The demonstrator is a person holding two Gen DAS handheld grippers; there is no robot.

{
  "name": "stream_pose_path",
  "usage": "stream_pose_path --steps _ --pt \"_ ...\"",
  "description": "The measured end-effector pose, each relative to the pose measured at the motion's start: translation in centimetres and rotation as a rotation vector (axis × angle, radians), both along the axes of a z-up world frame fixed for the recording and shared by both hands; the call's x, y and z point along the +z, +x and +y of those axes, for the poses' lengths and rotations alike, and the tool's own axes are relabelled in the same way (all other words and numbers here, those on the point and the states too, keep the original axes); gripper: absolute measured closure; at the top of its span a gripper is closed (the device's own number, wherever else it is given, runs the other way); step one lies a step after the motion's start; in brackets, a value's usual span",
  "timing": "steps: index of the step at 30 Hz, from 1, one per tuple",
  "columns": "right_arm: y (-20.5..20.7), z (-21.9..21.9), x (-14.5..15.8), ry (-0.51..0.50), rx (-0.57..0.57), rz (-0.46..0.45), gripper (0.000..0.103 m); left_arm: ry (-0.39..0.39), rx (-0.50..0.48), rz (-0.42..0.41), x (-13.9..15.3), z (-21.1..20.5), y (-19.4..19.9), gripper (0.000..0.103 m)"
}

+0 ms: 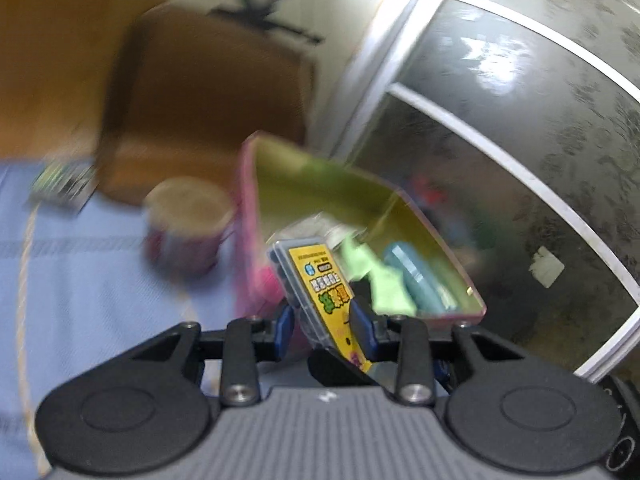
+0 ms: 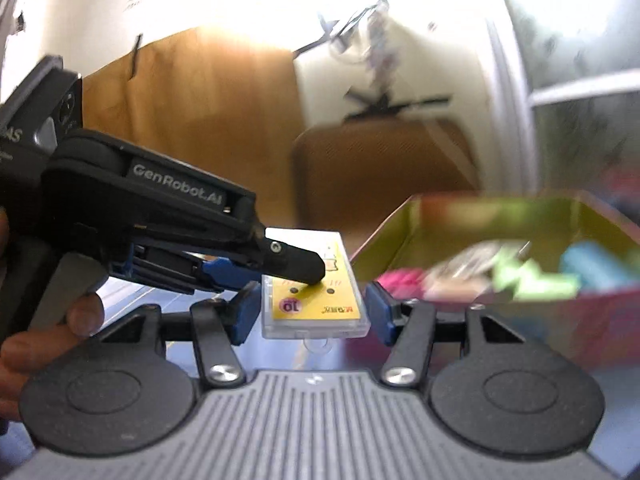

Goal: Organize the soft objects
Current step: 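Carry the yellow packet into the pink tin and open the left gripper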

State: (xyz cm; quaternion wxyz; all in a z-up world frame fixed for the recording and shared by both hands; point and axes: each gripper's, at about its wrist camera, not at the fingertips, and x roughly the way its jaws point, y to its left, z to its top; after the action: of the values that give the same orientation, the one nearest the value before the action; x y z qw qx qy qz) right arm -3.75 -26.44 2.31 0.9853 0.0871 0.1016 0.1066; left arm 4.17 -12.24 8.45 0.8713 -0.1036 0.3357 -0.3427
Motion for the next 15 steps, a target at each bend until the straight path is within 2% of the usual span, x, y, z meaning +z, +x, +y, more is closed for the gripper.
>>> stream_pose_path --steps 3,8,10,13,15 --pt "1.6 -2.4 0.5 -0.007 -0.067 -0.019 0.043 0.004 -0.026 -0.009 0.1 -2.9 1.8 0.073" --pt "5.7 -5.2 -0.3 -0.027 -0.127 0.021 0.043 0.040 -0.005 -0.007 -1.0 -6.0 5.4 0.070" --pt "7.5 -5.6 -1.0 -0.051 -0.145 0.044 0.043 0.101 0.027 -0.022 -1.6 -7.2 6.6 0.065" --pt "9.8 -5.6 -1.8 -0.109 -0.183 0.079 0.043 0.195 0.070 -0.074 -2.3 -8.2 7.2 0.063" --pt "10.6 -5.7 -2.2 -0.096 -0.188 0.103 0.042 0.220 0.097 -0.090 -2.5 -8.0 6.9 0.060"
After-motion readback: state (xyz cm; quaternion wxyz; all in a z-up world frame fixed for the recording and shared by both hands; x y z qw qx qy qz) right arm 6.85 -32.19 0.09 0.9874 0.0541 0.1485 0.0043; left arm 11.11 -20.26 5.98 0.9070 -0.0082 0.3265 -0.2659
